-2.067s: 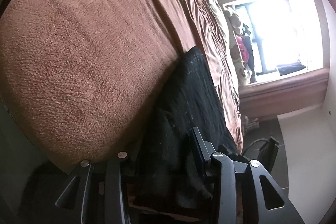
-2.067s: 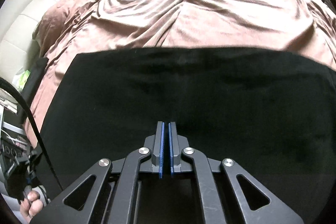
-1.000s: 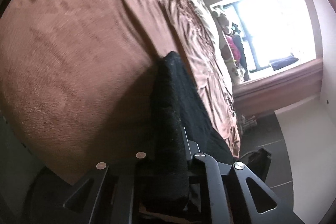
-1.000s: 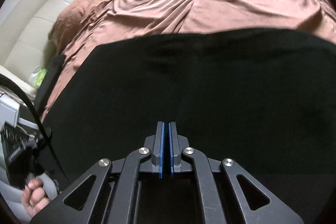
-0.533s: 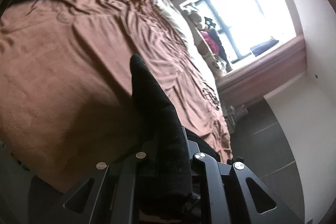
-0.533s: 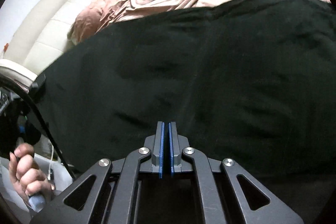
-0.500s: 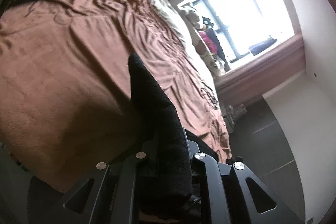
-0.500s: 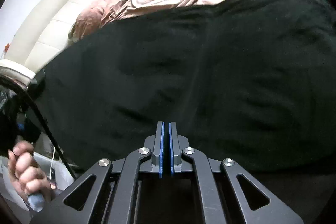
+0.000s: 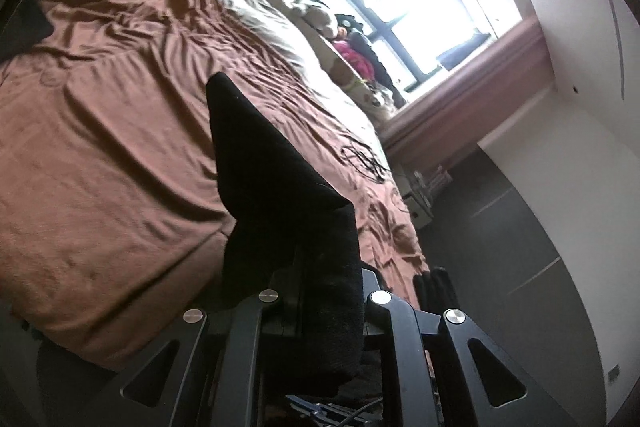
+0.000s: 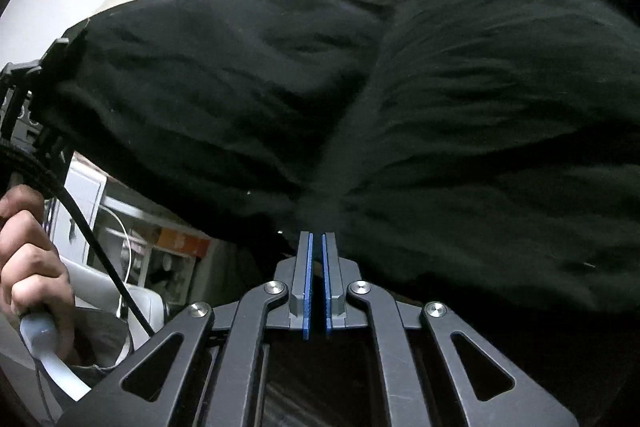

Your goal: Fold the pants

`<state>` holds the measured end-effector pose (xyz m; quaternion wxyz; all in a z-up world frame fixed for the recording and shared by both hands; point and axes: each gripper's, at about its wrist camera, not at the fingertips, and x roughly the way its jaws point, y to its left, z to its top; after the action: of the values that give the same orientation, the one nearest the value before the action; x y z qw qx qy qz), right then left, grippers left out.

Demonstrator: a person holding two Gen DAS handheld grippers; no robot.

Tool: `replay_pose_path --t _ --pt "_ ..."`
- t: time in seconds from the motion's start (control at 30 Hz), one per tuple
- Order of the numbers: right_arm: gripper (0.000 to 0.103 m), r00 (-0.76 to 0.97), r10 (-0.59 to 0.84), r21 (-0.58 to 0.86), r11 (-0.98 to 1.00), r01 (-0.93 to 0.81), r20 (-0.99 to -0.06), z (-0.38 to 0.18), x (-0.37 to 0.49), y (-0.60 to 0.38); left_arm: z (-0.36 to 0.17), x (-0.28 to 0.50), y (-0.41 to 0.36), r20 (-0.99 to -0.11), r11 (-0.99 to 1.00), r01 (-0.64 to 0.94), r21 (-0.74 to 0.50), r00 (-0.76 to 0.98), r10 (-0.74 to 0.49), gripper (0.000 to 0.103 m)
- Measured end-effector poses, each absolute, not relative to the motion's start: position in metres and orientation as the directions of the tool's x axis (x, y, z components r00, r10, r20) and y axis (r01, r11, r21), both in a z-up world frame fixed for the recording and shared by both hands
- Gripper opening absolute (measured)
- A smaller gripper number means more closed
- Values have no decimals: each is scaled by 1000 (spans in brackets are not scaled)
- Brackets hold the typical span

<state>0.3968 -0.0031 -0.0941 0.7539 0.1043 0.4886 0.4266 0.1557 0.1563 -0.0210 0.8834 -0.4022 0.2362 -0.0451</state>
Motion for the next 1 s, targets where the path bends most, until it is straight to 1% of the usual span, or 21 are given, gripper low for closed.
replay_pose_path --t 0.2,0.27,0.3,0.33,0.4,0.67,1.0 --pt "3 254 753 579 638 -509 -607 -76 396 -54 -7 167 119 -385 704 -64 -708 870 -308 14" --pt "6 281 758 589 641 -492 -589 -72 397 -71 -3 172 109 -387 710 -50 -703 864 -321 14" --pt "16 292 758 592 643 -486 -583 -70 398 -78 -1 174 105 -388 713 -44 -700 862 -327 14" --pt "35 305 756 591 648 -480 -580 -69 397 -84 1 177 99 -390 718 -36 -695 858 -335 14" --pt "57 346 754 597 655 -463 -559 -65 398 -100 5 182 90 -393 723 -22 -691 851 -349 14" --pt "58 434 751 635 657 -407 -498 -62 386 -131 10 210 41 -419 743 39 -668 806 -419 14" --pt "58 515 712 663 676 -321 -477 -66 366 -192 -12 254 -19 -478 747 102 -657 710 -517 14"
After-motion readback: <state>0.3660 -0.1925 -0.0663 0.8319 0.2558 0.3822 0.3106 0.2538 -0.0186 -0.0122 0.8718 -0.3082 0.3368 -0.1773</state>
